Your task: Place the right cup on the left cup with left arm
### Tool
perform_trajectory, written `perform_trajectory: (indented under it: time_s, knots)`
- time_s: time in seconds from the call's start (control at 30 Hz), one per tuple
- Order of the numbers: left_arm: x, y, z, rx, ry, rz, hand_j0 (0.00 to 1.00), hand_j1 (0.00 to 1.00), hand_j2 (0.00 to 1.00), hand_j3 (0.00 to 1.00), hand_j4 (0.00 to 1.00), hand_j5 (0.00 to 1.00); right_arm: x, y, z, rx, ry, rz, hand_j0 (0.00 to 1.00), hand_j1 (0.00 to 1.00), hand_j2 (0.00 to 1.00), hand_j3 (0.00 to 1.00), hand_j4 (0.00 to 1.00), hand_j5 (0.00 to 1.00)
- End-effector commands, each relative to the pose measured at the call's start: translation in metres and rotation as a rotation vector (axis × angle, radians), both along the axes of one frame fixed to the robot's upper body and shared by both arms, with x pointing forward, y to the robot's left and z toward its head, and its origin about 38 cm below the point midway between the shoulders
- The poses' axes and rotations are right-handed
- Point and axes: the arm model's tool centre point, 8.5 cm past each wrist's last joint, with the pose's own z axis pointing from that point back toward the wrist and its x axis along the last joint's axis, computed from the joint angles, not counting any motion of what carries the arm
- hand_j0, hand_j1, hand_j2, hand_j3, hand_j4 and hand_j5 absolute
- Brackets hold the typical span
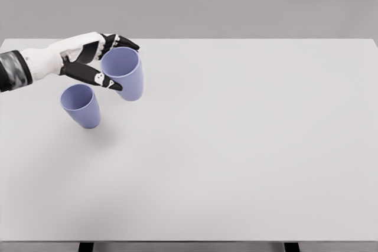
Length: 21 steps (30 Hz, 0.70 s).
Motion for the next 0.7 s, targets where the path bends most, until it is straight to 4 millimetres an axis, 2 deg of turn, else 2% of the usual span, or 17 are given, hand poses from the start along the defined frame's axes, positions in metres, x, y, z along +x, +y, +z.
perform_trajectory:
  time_s: [0.0, 0.33, 0.67]
  knots:
    - [-0.002, 0.006, 0.003, 0.001, 0.002, 0.007, 0.76, 0.76, 0.76, 0.76, 0.76, 0.76, 0.0, 0.0, 0.0, 0.0, 0.0, 0.0, 1.0, 1.0, 1.0, 1.0, 1.0, 1.0]
    - [-0.007, 0.018, 0.02, 0.0, -0.019, 0.016, 0.76, 0.76, 0.76, 0.76, 0.76, 0.76, 0.0, 0.0, 0.0, 0.0, 0.0, 0.0, 1.0, 1.0, 1.0, 1.0, 1.0, 1.0]
    - [-0.011, 0.032, 0.023, 0.017, -0.01, 0.041, 0.76, 0.76, 0.76, 0.76, 0.76, 0.76, 0.0, 0.0, 0.0, 0.0, 0.0, 0.0, 1.0, 1.0, 1.0, 1.0, 1.0, 1.0]
